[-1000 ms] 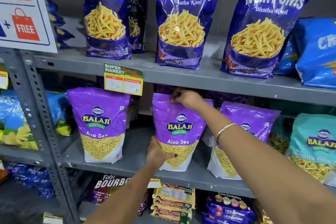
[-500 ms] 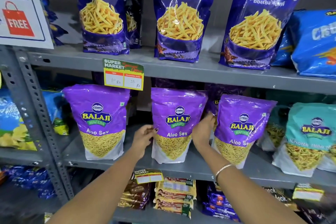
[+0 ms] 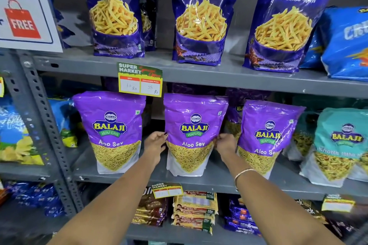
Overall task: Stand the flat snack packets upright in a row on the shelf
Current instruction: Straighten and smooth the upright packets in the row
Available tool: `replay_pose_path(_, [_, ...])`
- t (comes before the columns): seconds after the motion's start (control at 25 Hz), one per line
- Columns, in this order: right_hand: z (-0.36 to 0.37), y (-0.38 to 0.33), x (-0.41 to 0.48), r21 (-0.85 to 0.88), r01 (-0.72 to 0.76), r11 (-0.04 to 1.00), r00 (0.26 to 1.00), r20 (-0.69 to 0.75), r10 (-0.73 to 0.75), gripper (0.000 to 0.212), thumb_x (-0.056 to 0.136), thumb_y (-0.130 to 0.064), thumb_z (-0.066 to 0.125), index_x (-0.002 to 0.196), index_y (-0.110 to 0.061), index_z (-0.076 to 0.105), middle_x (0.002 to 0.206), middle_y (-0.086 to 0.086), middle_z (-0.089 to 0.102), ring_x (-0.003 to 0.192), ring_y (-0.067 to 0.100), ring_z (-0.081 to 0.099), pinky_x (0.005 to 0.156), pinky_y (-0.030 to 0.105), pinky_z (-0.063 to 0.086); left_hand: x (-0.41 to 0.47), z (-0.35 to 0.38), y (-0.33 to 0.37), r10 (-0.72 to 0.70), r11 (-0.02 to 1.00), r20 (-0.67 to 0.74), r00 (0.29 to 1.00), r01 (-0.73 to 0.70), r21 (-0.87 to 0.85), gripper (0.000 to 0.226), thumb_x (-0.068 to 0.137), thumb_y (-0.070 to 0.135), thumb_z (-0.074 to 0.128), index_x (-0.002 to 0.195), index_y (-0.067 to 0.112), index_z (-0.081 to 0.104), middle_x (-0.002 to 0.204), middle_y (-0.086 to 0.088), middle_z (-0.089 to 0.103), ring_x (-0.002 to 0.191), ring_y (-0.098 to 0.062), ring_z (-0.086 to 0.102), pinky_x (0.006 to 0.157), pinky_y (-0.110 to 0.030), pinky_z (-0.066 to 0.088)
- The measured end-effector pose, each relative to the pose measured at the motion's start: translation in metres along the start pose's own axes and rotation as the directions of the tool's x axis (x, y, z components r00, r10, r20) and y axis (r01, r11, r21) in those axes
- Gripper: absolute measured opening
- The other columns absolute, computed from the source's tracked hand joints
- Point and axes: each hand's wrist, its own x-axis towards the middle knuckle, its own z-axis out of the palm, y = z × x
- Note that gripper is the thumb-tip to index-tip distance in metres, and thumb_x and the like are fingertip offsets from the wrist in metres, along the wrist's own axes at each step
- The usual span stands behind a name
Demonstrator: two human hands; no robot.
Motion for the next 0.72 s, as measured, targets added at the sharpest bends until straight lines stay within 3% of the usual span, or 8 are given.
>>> replay_pose_path(0.12, [-0.004,-0.007,-0.012,0.022,0.047,0.999,0.998,0.041,-0.048,0.017,0.075,0.004,0.054,0.080,0.002,0.071,0.074,0.021,0.068,0.071,0.027,0.058,0.073,0.043,0.055,0.000,-0.006,0.002,0.065,0.993,0.014,0.998,-0.066,0.096,0.017,0.091,0.003,0.050,0.078,0.010,0.059,0.079,-0.005,0.060,0.079,-0.017,0.055,0.078,-0.031,0.041])
replay_pose_path(0.2, [-0.021,-0.020,-0.023,-0.093,0.227,0.970,0.974,0.039,-0.224,0.026,0.076,0.007,0.046,0.084,0.000,0.070,0.087,0.025,0.072,0.077,0.034,0.064,0.068,0.036,0.049,-0.004,-0.006,-0.001,0.301,0.898,-0.084,0.950,-0.253,0.360,0.008,0.086,0.002,0.056,0.090,0.001,0.062,0.089,-0.018,0.066,0.087,-0.028,0.059,0.080,-0.036,0.048])
replay_pose_path(0.28, [-0.047,-0.035,-0.032,-0.194,0.406,0.893,0.910,-0.007,-0.415,0.034,0.077,0.010,0.041,0.091,-0.003,0.069,0.095,0.023,0.072,0.086,0.037,0.066,0.073,0.041,0.054,-0.024,0.009,-0.010,0.588,0.696,-0.141,0.796,-0.410,0.590,0.013,0.082,0.003,0.059,0.093,-0.003,0.057,0.096,-0.024,0.060,0.088,-0.031,0.055,0.083,-0.045,0.048])
replay_pose_path(0.4, [-0.091,-0.057,-0.029,-0.430,0.575,0.696,0.726,-0.125,-0.677,0.039,0.073,0.010,0.046,0.103,-0.005,0.066,0.099,0.019,0.067,0.093,0.036,0.060,0.081,0.040,0.047,-0.065,0.054,-0.031,0.788,0.402,0.105,0.607,-0.637,0.658,0.024,0.078,0.009,0.062,0.095,-0.002,0.050,0.095,-0.013,0.051,0.090,-0.026,0.044,0.081,-0.035,0.037])
replay_pose_path(0.48, [-0.128,-0.058,-0.013,-0.641,0.545,0.541,0.602,-0.150,-0.784,0.031,0.072,0.002,0.054,0.100,-0.004,0.064,0.094,0.020,0.066,0.090,0.037,0.059,0.079,0.038,0.039,-0.083,0.097,-0.052,0.692,0.442,0.278,0.666,-0.696,0.565,0.029,0.075,0.013,0.063,0.099,0.001,0.050,0.090,-0.006,0.049,0.084,-0.022,0.046,0.078,-0.033,0.040])
replay_pose_path(0.52, [-0.150,-0.058,-0.005,-0.685,0.511,0.520,0.610,-0.137,-0.780,0.027,0.074,-0.003,0.056,0.100,-0.003,0.063,0.095,0.021,0.065,0.092,0.038,0.058,0.082,0.039,0.037,-0.086,0.120,-0.062,0.599,0.529,0.326,0.731,-0.667,0.525,0.032,0.074,0.014,0.065,0.100,0.003,0.050,0.088,-0.006,0.049,0.081,-0.023,0.048,0.077,-0.036,0.042])
replay_pose_path(0.6, [-0.186,-0.055,0.013,-0.715,0.448,0.537,0.729,-0.055,-0.682,0.028,0.082,-0.016,0.055,0.106,-0.003,0.060,0.107,0.024,0.064,0.104,0.038,0.055,0.092,0.043,0.036,-0.086,0.159,-0.079,0.371,0.714,0.356,0.858,-0.509,0.482,0.049,0.068,0.015,0.076,0.107,0.006,0.048,0.095,-0.013,0.054,0.090,-0.028,0.054,0.083,-0.041,0.046])
replay_pose_path(0.72, [-0.216,-0.051,0.043,-0.627,0.498,0.599,0.833,0.155,-0.531,0.037,0.086,-0.030,0.055,0.118,-0.012,0.059,0.120,0.021,0.063,0.115,0.035,0.054,0.099,0.042,0.037,-0.081,0.193,-0.096,0.158,0.787,0.371,0.915,-0.344,0.512,0.106,0.041,0.030,0.084,0.129,-0.003,0.035,0.124,-0.014,0.047,0.119,-0.024,0.046,0.103,-0.038,0.038])
